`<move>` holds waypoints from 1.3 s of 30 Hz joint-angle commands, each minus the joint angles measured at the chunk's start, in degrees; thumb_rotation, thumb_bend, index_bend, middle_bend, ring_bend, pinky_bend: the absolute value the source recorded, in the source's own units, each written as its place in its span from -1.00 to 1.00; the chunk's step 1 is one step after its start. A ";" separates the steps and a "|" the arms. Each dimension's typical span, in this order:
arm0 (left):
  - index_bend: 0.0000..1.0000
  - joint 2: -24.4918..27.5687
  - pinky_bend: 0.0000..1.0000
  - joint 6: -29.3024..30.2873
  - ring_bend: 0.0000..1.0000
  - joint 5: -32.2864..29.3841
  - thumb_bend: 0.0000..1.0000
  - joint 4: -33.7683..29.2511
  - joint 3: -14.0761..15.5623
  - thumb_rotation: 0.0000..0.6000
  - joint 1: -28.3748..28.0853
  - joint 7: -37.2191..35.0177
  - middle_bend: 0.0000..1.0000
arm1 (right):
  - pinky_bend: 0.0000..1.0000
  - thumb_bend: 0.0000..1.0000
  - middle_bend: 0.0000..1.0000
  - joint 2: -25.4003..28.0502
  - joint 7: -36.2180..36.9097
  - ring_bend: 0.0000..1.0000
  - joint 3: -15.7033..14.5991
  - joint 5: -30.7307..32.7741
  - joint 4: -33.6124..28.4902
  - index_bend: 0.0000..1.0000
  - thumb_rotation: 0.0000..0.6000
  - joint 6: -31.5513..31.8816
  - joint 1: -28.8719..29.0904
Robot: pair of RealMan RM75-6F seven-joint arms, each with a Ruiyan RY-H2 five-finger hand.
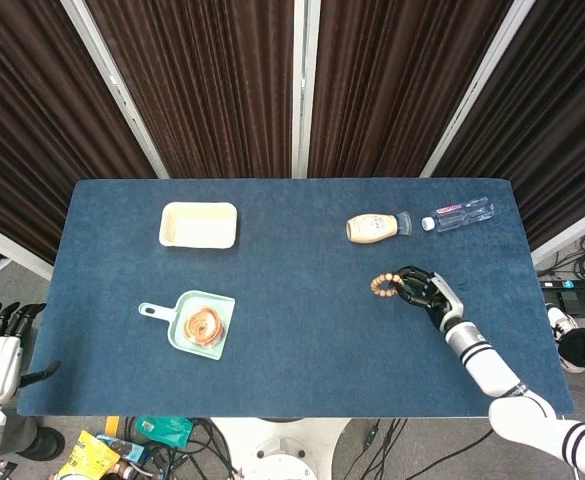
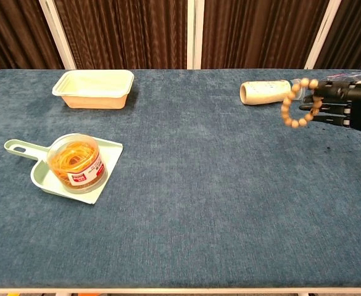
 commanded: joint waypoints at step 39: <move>-0.68 -0.08 -0.96 -1.13 -0.84 0.07 -1.00 -0.01 0.31 1.00 -0.48 -1.11 -0.67 | -1.00 -1.00 -0.06 0.75 22.66 -0.90 -13.70 -24.69 0.17 0.03 -0.57 26.38 4.57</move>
